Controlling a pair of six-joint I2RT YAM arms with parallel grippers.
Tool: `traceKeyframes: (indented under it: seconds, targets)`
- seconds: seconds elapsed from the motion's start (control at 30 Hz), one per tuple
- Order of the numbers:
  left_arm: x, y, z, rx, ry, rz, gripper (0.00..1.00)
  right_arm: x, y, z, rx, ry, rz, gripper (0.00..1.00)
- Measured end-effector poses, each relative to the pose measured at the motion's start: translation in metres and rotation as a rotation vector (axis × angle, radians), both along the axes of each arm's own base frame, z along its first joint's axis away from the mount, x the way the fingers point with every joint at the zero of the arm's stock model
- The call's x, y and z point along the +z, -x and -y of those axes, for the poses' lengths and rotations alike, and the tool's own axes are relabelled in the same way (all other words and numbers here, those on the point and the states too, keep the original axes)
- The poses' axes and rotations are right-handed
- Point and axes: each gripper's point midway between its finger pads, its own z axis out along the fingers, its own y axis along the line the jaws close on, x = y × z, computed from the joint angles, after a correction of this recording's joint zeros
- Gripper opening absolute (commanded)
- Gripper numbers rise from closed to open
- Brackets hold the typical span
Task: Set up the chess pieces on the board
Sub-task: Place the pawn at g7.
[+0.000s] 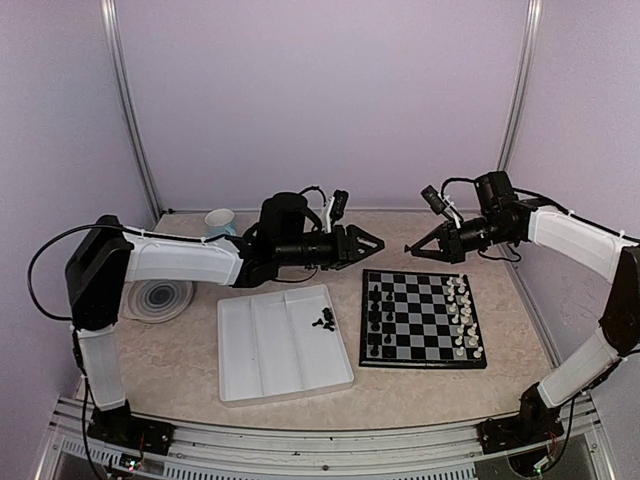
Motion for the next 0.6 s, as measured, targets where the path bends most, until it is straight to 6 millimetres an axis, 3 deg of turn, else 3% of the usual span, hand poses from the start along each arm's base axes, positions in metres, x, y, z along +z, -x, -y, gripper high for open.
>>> traceKeyframes:
  seconds: [0.2,0.37,0.6]
  targets:
    - [0.024,-0.012,-0.047,0.113,-0.032,0.058,0.53,-0.020,-0.003,-0.003,0.001,0.282,0.164,0.00]
    - [0.024,-0.031,-0.092,0.234,-0.060,0.062,0.54,-0.037,-0.008,-0.002,0.014,0.488,0.251,0.00]
    - [0.018,-0.031,-0.109,0.284,-0.094,0.052,0.54,-0.065,-0.037,0.004,-0.005,0.706,0.283,0.00]
